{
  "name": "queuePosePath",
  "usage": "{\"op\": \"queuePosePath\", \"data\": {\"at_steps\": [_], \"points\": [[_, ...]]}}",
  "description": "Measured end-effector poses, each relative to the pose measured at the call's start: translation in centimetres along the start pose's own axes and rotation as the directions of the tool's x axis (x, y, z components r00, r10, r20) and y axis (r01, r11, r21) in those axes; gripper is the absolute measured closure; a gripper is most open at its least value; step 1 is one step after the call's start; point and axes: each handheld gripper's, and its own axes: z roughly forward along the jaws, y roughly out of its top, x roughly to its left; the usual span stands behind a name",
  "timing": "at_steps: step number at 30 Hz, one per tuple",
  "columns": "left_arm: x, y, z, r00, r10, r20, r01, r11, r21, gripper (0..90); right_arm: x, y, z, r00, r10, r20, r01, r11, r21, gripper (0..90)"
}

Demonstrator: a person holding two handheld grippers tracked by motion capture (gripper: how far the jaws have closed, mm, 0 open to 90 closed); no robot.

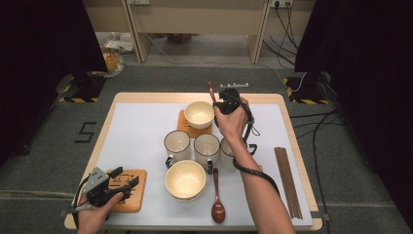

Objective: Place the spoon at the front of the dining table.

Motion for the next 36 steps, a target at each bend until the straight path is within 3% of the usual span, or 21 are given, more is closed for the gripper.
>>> {"op": "queuePosePath", "data": {"at_steps": [36], "points": [[0.1, 0.0, 0.0, 1.0000, 0.000, 0.001, 0.000, 1.0000, 0.001, 21.7, -0.1, 0.5, 2.3, 0.9997, 0.025, -0.006, -0.024, 0.999, 0.023, 81.5]]}}
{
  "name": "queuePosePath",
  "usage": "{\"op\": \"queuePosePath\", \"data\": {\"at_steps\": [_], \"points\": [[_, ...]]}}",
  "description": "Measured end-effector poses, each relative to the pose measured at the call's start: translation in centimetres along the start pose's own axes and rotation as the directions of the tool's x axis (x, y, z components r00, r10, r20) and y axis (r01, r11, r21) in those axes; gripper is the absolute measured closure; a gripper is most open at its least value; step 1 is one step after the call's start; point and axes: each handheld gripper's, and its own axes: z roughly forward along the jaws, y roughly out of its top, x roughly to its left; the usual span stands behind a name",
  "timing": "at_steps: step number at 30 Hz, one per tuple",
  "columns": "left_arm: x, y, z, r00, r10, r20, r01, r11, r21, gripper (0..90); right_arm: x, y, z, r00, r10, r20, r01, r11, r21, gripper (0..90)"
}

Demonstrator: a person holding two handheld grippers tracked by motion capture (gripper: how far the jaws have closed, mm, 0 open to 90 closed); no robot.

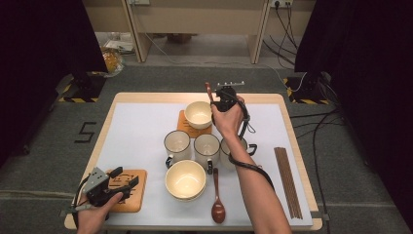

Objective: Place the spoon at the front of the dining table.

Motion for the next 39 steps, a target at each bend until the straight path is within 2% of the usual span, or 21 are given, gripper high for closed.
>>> {"op": "queuePosePath", "data": {"at_steps": [16, 36, 39], "points": [[0.1, -0.1, 0.0, 1.0000, -0.005, 0.001, 0.005, 1.0000, -0.002, 21.7, -0.2, 0.0, 1.5, 1.0000, 0.009, 0.003, -0.010, 1.000, 0.019, 81.5], [0.1, -0.1, 0.0, 1.0000, -0.004, 0.001, 0.004, 1.0000, -0.001, 21.7, 0.1, 0.2, 2.5, 0.9997, 0.025, 0.002, -0.025, 0.999, 0.034, 81.5], [0.1, -0.1, 0.0, 1.0000, -0.005, 0.002, 0.005, 1.0000, 0.000, 21.7, 0.0, 0.2, 2.7, 0.9999, 0.017, 0.002, -0.017, 0.999, 0.033, 81.5]]}}
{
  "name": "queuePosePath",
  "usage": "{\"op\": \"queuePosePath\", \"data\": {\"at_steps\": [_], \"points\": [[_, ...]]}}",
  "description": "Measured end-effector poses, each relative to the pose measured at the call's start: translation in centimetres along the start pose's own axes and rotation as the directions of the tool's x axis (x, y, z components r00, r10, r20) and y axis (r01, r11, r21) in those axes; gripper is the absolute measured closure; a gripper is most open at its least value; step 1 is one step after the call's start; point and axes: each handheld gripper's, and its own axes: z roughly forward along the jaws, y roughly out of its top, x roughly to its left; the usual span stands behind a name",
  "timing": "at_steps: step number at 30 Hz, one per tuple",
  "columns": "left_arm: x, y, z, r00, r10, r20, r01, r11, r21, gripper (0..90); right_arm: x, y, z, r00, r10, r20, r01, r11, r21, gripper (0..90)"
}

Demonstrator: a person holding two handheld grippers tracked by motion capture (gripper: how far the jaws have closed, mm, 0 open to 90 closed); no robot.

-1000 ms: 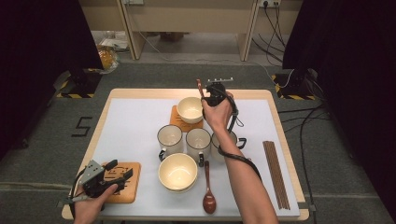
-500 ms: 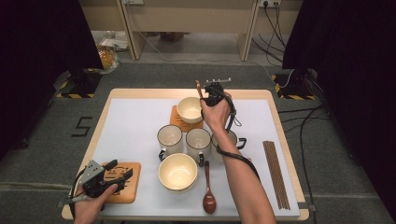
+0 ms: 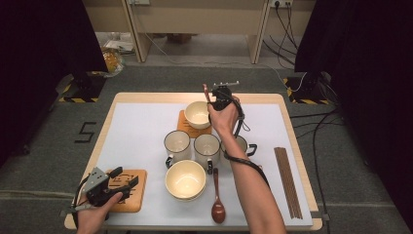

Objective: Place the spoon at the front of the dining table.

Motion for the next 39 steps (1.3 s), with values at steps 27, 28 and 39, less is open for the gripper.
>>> {"op": "queuePosePath", "data": {"at_steps": [27, 28, 39], "points": [[0.0, 0.0, 0.0, 1.0000, 0.000, -0.002, 0.000, 1.0000, 0.001, 21.7, 0.0, 0.4, 0.9, 0.9997, 0.023, -0.002, -0.023, 1.000, 0.003, 81.4], [0.0, 0.0, 0.0, 1.0000, -0.001, -0.002, 0.001, 1.0000, 0.001, 21.7, 0.0, 0.5, 1.0, 0.9998, 0.019, -0.002, -0.019, 1.000, 0.002, 81.4], [0.0, 0.0, 0.1, 1.0000, -0.001, 0.000, 0.001, 1.0000, 0.001, 21.7, -0.2, 0.6, 1.2, 0.9996, 0.030, -0.002, -0.030, 1.000, 0.003, 81.4]]}}
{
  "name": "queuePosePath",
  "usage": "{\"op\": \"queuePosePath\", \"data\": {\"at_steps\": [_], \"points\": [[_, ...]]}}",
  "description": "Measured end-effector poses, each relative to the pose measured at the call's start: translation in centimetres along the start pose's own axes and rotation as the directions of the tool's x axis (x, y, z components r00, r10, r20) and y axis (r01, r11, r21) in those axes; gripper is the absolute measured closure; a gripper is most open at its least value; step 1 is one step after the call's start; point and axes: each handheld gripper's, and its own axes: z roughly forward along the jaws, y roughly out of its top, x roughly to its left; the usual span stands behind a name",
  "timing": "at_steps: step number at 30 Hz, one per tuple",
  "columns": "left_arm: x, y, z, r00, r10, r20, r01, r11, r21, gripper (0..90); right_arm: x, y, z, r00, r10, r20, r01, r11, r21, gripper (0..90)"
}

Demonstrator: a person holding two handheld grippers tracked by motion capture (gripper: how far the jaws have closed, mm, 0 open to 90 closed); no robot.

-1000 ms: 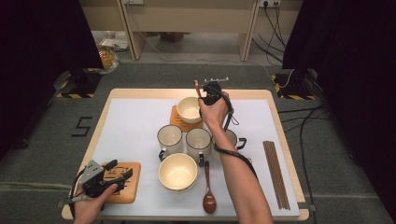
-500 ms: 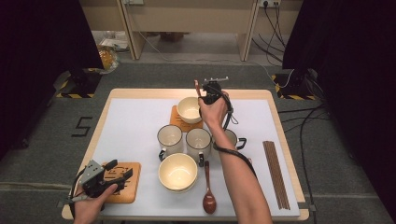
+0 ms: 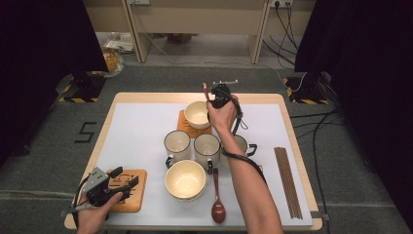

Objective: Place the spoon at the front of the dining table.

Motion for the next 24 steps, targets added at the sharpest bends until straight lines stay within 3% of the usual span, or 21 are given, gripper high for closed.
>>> {"op": "queuePosePath", "data": {"at_steps": [24], "points": [[0.08, -0.02, 0.00, 1.0000, -0.002, -0.001, 0.002, 1.0000, 0.000, 21.7, 0.11, 0.66, 0.51, 1.0000, 0.007, 0.001, -0.007, 1.000, -0.007, 81.4]]}}
